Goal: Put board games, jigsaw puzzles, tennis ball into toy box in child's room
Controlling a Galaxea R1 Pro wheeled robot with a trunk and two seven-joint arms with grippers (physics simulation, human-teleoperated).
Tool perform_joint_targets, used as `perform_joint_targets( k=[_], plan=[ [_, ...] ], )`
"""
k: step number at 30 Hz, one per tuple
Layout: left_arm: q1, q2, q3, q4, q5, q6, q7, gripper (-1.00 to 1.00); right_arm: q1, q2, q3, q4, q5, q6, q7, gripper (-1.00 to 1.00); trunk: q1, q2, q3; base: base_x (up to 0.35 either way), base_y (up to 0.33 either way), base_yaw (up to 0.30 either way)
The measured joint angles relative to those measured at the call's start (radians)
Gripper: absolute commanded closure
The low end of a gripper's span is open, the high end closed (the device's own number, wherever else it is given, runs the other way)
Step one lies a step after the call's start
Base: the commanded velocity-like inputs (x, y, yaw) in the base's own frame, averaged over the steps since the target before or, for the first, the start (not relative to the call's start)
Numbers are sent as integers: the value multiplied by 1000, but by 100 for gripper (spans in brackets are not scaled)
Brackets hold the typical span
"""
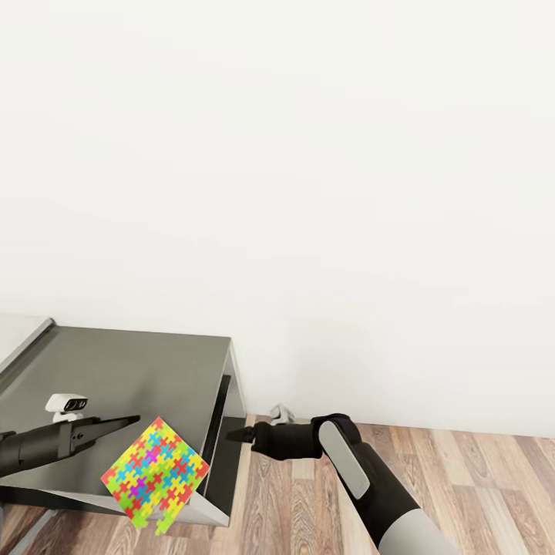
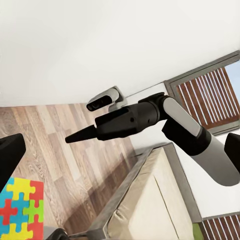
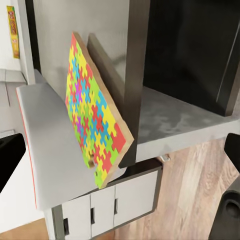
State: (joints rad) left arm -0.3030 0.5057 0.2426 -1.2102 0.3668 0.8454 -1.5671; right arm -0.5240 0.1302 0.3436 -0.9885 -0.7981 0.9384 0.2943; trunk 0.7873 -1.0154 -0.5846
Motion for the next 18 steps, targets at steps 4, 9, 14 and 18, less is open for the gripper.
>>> perform_joint_targets(
  k=[4, 9, 14, 18],
  plan=[
    [1, 0, 0, 0, 0, 0, 0, -100, 0, 0, 16, -1, 0, 2, 0, -100, 0, 0, 0, 0, 0, 0],
    [0, 0, 0, 0, 0, 0, 0, -100, 0, 0, 31, -1, 1, 2, 0, -100, 0, 0, 0, 0, 0, 0],
    [1, 0, 1, 0, 0, 0, 0, -100, -6, 0, 37, -1, 0, 2, 0, -100, 0, 0, 0, -14, 7, 0],
    [1, 0, 1, -4, 0, 1, 0, -100, -10, 0, 39, -1, 0, 2, 0, -100, 0, 0, 0, -113, 91, 0]
  ],
)
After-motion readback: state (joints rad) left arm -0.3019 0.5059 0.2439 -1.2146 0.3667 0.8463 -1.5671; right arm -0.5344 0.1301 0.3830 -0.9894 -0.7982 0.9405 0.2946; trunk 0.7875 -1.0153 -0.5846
